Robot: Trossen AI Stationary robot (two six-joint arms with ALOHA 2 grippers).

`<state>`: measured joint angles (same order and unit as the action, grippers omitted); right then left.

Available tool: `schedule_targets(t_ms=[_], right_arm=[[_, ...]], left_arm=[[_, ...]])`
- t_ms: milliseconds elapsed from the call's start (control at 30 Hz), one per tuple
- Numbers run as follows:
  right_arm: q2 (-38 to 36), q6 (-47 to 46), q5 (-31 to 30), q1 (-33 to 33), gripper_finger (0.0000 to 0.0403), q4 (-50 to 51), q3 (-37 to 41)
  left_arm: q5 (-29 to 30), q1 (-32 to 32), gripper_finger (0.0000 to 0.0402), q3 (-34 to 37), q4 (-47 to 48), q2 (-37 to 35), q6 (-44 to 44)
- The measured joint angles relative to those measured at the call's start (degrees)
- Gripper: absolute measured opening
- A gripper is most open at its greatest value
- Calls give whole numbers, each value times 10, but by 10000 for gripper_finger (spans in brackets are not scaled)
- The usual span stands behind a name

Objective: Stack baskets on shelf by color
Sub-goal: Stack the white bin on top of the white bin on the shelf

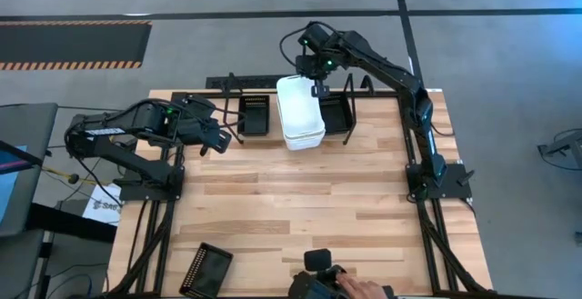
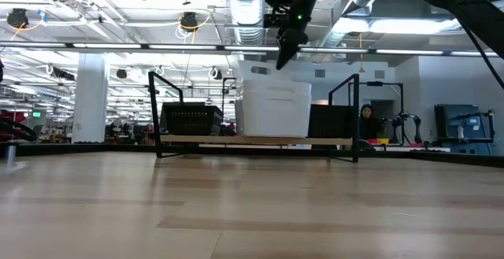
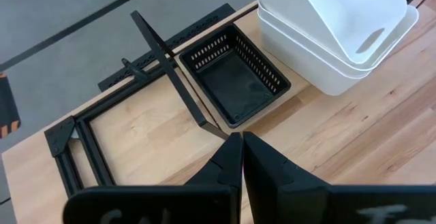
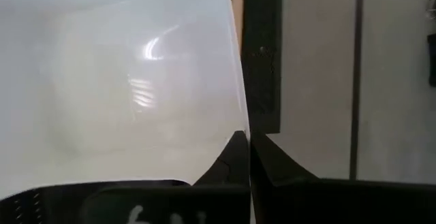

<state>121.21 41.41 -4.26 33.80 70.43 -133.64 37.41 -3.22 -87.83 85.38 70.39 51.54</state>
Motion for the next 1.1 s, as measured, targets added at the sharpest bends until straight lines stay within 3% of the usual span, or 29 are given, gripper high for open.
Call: schedule_targets(t_ms=[367,633,1100], right_arm=[[0,-9,58,1,2,42,0],[0,-9,59,0,1,-6,0],[-5,-24,71,9,1,62,-12]], left_arm=[[1,0,0,0,0,0,0],[1,0,0,0,0,0,0],[9,0,0,0,0,0,0]])
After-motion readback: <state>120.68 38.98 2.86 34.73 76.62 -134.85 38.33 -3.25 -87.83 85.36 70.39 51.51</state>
